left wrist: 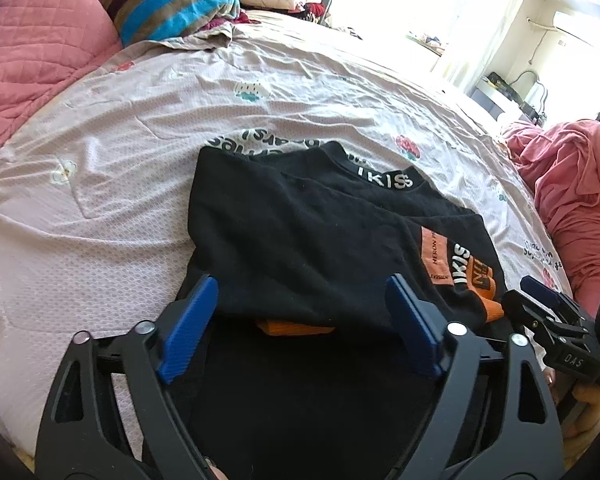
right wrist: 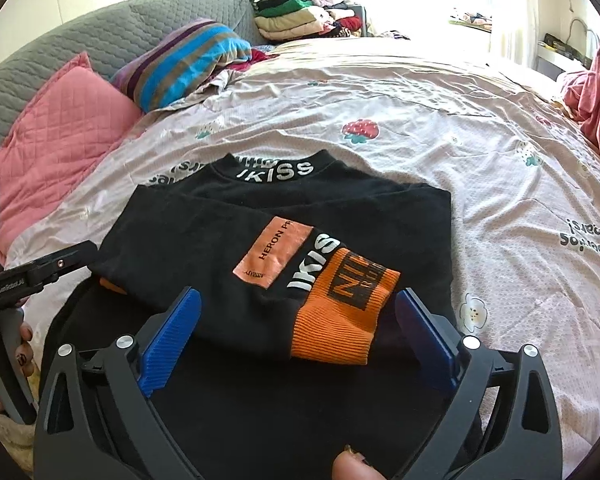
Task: Fold small clothes
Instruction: 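Move the left tool to the sweatshirt hem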
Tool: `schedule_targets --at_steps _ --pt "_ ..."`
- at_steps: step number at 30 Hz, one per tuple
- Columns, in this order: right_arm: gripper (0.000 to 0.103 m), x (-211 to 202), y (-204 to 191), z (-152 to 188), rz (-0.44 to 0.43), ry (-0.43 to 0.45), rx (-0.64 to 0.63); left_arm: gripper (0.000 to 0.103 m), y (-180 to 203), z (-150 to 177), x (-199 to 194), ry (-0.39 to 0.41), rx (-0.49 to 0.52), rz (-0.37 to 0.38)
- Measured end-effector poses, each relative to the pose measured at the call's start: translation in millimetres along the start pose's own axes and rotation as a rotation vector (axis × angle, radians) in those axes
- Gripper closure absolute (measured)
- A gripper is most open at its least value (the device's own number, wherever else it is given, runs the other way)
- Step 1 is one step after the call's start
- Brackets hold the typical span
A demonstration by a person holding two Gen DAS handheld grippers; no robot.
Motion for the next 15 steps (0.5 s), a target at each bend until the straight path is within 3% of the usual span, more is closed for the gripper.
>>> schedule_targets --at_steps 4,15 --pt "0.005 -7.9 2.5 -3.0 0.003 0.023 0.009 0.009 0.4 -1.8 -6.7 0.017 0.000 -0.014" --pt "0.005 -37.5 1.9 -15.3 -0.025 0.116 0.031 0.009 7.2 -8.5 -33.6 0.075 0.003 -0.013"
Point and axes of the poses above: each gripper's, at about its wrist camera, not at the fingertips, and x roughly the way its jaws point, y to its right, z to its underside, the point moved 9 cm from there along x, roughly the way its jaws point, and after that the axes turned 3 degrees about -z, right-handed, at the moved point
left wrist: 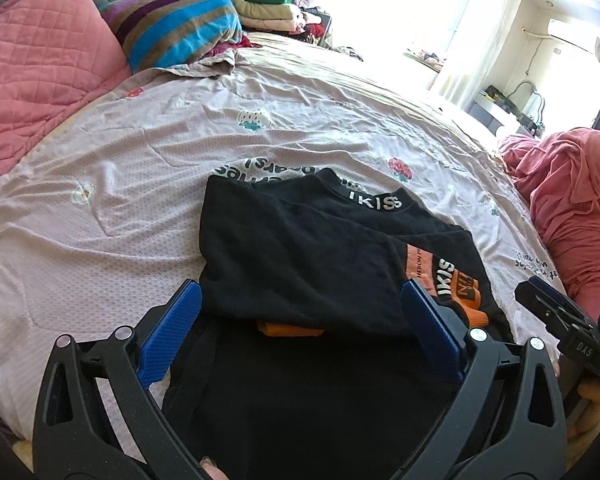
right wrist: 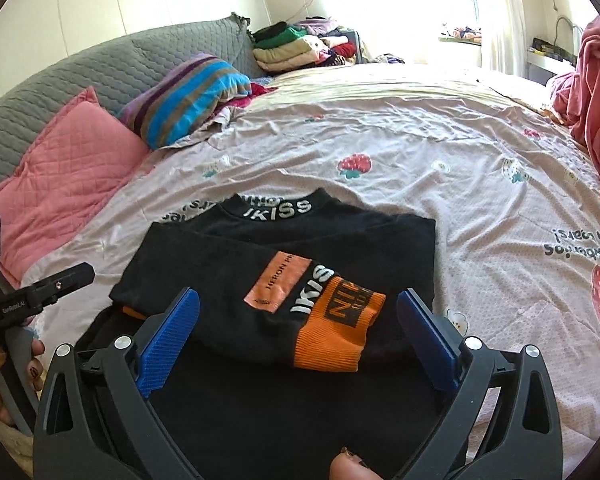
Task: Fold small clothes
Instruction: 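Move the left tool to the sweatshirt hem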
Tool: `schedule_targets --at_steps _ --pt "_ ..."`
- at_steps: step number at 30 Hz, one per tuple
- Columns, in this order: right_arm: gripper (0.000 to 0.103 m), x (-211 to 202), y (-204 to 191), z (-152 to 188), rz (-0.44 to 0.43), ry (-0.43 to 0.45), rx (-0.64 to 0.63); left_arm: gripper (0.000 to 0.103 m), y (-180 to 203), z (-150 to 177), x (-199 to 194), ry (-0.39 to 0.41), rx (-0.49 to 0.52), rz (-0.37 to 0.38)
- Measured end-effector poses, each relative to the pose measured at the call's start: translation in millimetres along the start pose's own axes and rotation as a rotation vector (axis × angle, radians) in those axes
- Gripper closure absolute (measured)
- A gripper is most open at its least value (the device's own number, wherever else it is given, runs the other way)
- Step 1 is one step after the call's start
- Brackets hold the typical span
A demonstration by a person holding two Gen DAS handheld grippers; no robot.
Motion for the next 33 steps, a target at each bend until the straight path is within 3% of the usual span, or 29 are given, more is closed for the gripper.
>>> schedule_targets --at_steps 33 --pt "0.005 -56.5 -6.6 3.8 0.006 0.048 -0.043 0.009 -5.5 7.6 -73.9 0.089 0.003 -0.027"
Point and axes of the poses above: each gripper's, at about its wrist camera, not at the fingertips, and x roughly the way its jaws point, y to its right, z to its underside, the point moved 9 cm from there along x, roughly the way its jaws point, and after that the axes turned 3 degrees about -z, right-handed, at the moved point
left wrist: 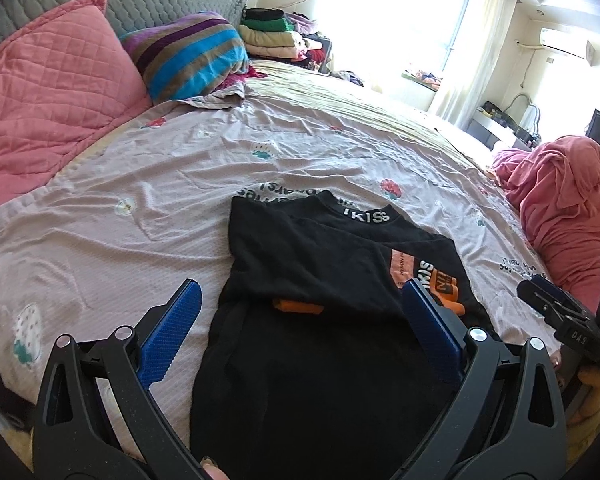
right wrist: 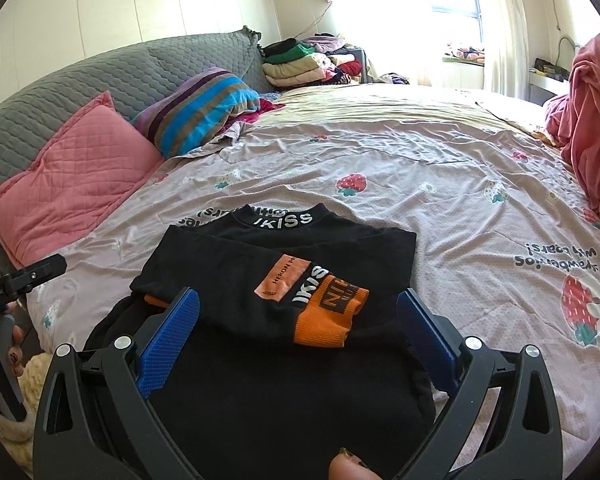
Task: Fold small clothes
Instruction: 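Move the left tool to the sweatshirt hem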
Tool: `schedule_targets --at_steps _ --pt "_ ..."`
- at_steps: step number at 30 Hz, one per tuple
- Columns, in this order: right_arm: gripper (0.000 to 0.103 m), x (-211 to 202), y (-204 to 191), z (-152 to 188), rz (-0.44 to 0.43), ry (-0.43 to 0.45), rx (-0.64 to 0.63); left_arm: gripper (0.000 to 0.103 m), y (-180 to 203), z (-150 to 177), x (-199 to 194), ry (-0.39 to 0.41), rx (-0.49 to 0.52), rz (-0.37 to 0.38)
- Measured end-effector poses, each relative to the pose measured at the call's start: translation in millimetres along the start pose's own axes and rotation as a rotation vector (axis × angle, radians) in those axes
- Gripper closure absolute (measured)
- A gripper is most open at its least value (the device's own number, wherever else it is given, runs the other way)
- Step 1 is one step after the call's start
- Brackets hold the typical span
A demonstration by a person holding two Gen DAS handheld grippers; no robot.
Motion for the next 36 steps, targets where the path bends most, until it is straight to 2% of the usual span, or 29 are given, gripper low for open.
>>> schedule_targets --at_steps 14,25,36 --pt "0.005 -14.1 2.9 13.4 -0.003 -0.005 -0.006 0.009 -29.4 21.0 -21.1 -0.016 -0.027 -0.056" --pt "0.005 -28.1 6.4 27.6 -0.003 -0.011 -0.015 0.009 -54.6 52.8 -29.1 -0.065 -0.044 -0.113" --pt "0.005 -35.3 1.5 42.4 -0.016 -0.038 -0.034 0.009 -54.2 73.7 -30.2 -0.109 -0.021 -0.119"
Point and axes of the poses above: each gripper's, at about its wrist camera, not at the fingertips, and x roughly the way its jaws point, y to its right, z to its underside, the point moved 9 cm from there along x, roughly the way its jaws point, and after that the axes turned 3 degrees about -z, right-handed, at the moved point
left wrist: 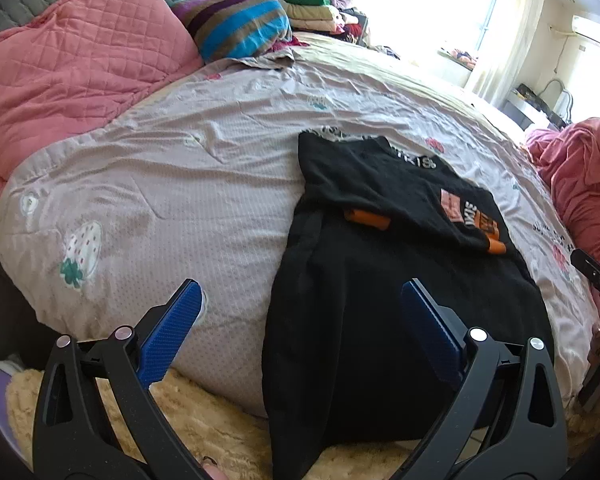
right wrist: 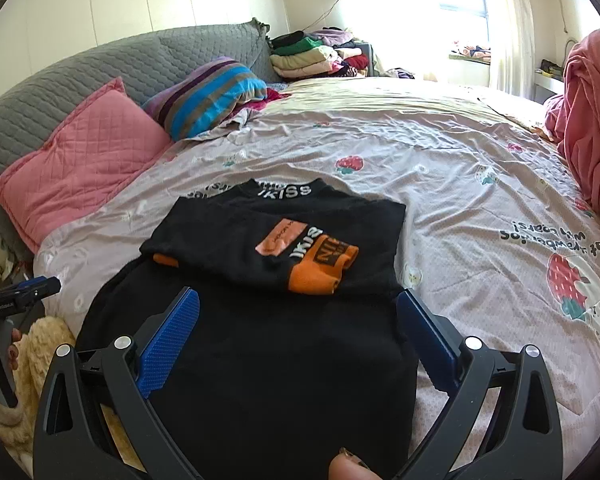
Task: Fold small clothes
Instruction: 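Move the left tool to the sweatshirt hem, then grasp the hem with the left tool while the right tool grasps the hem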
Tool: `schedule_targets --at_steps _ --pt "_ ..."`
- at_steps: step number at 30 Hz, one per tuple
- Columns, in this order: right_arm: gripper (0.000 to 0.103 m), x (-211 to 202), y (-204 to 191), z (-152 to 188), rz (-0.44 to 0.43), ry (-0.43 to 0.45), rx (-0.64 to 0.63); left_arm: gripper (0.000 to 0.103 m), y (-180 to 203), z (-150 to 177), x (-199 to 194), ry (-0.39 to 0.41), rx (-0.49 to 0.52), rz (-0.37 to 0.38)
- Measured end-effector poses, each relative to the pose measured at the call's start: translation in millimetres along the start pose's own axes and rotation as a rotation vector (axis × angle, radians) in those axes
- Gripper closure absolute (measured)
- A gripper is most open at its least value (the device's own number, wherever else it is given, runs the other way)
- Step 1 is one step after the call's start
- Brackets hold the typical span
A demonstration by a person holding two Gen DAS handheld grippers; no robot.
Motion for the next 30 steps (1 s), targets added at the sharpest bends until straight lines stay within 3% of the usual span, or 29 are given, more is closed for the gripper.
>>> schedule_targets --at_steps 15,20,23,30 --pt "0.005 1.1 11.1 37.0 0.016 -0.082 0.014 0.009 -15.4 62.5 16.7 -0.139 0.048 -0.041" --pt "0.005 -1.1 15.2 44.4 0.028 -0.096 0.010 0.011 -16.5 75.1 17.1 -0.166 0.053 -0.018" --pt "0.005 -3.5 18.1 50.0 0.035 -0.105 0.009 0.024 -15.2 80.9 18.4 -0.189 0.035 0.031" --pt "0.005 -12.9 25.5 61.7 0.058 -0.125 -0.002 0.069 -15.3 95.8 27.8 -0.272 0.021 0.095"
Point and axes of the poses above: each gripper's, at about its wrist camera, not at the fingertips, and x roughly the way its jaws point, y to its right, z to its underside, the point moved 9 cm from there along x, roughly the way its jaws point, and after that the axes turned 3 degrees about -z, right-handed, at the moved point
